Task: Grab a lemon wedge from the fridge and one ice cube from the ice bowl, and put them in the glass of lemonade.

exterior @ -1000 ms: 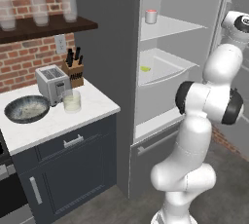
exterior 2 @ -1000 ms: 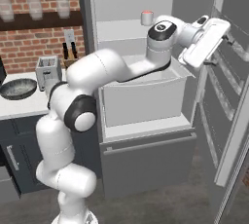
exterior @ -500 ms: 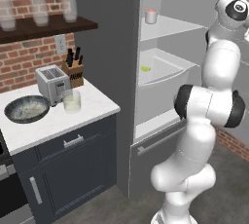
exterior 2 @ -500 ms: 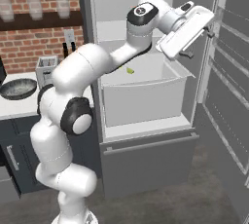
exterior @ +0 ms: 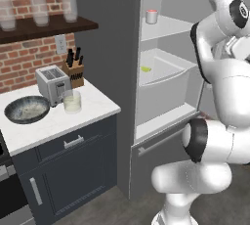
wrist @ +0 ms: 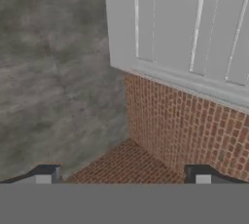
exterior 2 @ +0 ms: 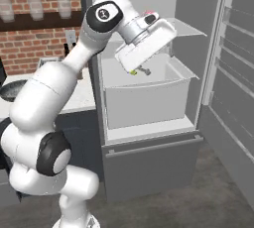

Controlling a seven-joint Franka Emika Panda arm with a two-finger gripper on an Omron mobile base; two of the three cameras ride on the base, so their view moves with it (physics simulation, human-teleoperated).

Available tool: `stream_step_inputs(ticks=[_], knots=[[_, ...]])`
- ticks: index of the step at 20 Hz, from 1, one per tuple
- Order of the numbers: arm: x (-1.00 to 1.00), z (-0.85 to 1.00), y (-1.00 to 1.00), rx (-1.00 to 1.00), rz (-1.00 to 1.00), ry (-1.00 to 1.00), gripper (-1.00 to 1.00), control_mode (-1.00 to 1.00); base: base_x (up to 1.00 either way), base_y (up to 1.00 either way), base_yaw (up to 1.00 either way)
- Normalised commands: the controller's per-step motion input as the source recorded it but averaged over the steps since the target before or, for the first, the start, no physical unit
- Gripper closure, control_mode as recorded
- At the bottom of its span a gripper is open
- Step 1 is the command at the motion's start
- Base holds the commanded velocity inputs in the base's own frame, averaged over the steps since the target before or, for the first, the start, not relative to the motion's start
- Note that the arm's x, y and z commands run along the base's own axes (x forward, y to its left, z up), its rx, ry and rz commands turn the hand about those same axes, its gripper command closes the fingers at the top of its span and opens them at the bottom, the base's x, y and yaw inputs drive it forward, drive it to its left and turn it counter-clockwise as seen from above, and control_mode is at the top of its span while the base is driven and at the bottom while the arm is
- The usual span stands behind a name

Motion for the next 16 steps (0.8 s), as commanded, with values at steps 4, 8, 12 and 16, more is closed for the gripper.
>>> stream_step_inputs(ticks=[4, 8, 12, 16], knots=[[0.00, -0.80, 1.00, 0.39, 0.14, -0.25, -1.00, -1.00, 0.00, 0.00, 0.00], [0.00, -0.80, 0.99, 0.40, 0.13, -0.17, -1.00, -1.00, 0.00, 0.00, 0.00], [-0.02, -0.46, 0.95, 0.25, 0.13, -0.01, -1.00, -1.00, 0.00, 0.00, 0.00], [-0.20, -0.01, 0.80, 0.02, 0.15, 0.05, -1.00, -1.00, 0.00, 0.00, 0.00]])
